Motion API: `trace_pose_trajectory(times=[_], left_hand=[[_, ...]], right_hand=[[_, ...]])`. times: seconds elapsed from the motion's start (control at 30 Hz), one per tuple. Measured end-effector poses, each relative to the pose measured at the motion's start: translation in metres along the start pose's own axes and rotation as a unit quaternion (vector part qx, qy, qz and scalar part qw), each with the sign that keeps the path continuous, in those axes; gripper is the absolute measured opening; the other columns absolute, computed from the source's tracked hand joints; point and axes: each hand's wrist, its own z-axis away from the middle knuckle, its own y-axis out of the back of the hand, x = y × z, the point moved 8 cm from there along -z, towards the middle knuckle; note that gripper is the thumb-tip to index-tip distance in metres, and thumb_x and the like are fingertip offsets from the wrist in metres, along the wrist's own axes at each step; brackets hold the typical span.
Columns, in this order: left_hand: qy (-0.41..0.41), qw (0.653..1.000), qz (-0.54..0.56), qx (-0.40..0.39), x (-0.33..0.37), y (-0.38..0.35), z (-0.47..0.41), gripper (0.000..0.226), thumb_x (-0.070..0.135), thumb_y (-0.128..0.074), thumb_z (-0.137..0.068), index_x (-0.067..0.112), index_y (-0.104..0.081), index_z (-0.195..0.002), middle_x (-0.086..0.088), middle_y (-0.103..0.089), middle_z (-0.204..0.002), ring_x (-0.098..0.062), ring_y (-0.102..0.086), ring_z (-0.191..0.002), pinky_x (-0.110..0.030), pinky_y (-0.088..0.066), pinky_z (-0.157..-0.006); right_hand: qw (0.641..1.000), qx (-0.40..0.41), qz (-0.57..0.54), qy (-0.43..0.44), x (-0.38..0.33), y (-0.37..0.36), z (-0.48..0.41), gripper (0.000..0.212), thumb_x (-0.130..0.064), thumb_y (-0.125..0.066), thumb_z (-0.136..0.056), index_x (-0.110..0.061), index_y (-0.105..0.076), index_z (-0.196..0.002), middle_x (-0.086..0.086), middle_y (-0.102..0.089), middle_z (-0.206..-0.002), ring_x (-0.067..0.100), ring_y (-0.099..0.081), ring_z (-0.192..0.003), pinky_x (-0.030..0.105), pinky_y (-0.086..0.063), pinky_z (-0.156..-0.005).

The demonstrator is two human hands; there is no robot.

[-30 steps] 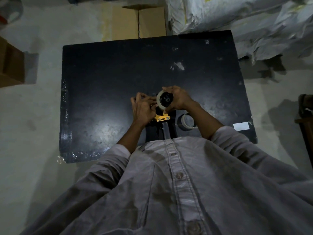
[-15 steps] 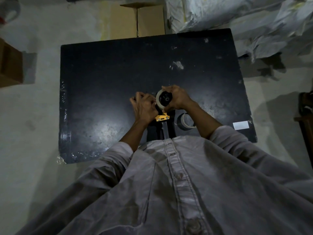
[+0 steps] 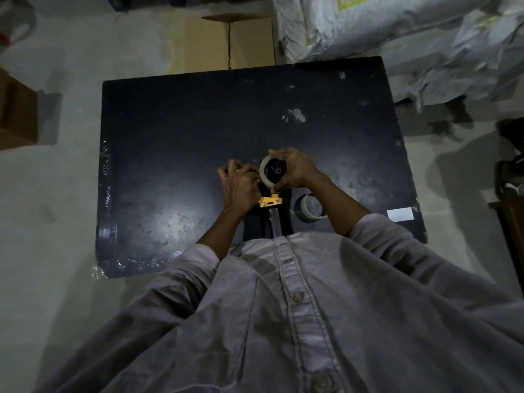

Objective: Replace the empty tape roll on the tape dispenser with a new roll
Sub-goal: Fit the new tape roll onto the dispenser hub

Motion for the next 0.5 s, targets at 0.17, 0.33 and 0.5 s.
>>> trace_pose_trajectory(times=[0.17, 0.33, 0.5], left_hand=[[-0.005, 1.0, 0.006, 0.002, -0.004, -0.002, -0.002, 0.029, 0.035, -0.06, -0.084, 0.022, -0.085, -0.086, 0.008, -0.077, -0.114, -0.034, -0.057, -0.115, -0.051, -0.041, -0.089], [0.021, 1.0, 0.013, 0.001, -0.01, -0.008, 0.0, 0.02, 0.037, -0.075, -0.081, 0.019, -0.084, -0.084, -0.004, -0.064, -0.13, -0.034, -0.049, -0.125, -0.049, -0.038, -0.094], [0.033, 0.999, 0.004, 0.004, -0.008, -0.003, -0.006, 0.021, 0.037, -0.08, -0.082, 0.016, -0.08, -0.081, -0.008, -0.055, -0.125, -0.035, -0.049, -0.124, -0.052, -0.038, -0.096]], right_hand=[[1.0, 0.003, 0.006, 0.002, -0.004, 0.001, 0.002, 0.127, -0.038, -0.108, -0.063, -0.024, -0.042, -0.17, 0.01, -0.047, -0.165, 0.03, -0.049, -0.151, 0.035, -0.043, -0.121], [1.0, 0.006, 0.022, 0.002, -0.009, 0.0, 0.003, 0.124, -0.034, -0.107, -0.064, -0.024, -0.043, -0.17, 0.009, -0.047, -0.165, 0.028, -0.051, -0.149, 0.032, -0.045, -0.117], [0.999, 0.012, 0.025, -0.031, -0.012, -0.004, 0.001, 0.127, -0.033, -0.107, -0.065, -0.026, -0.039, -0.172, 0.009, -0.044, -0.167, 0.029, -0.047, -0.153, 0.037, -0.047, -0.122]])
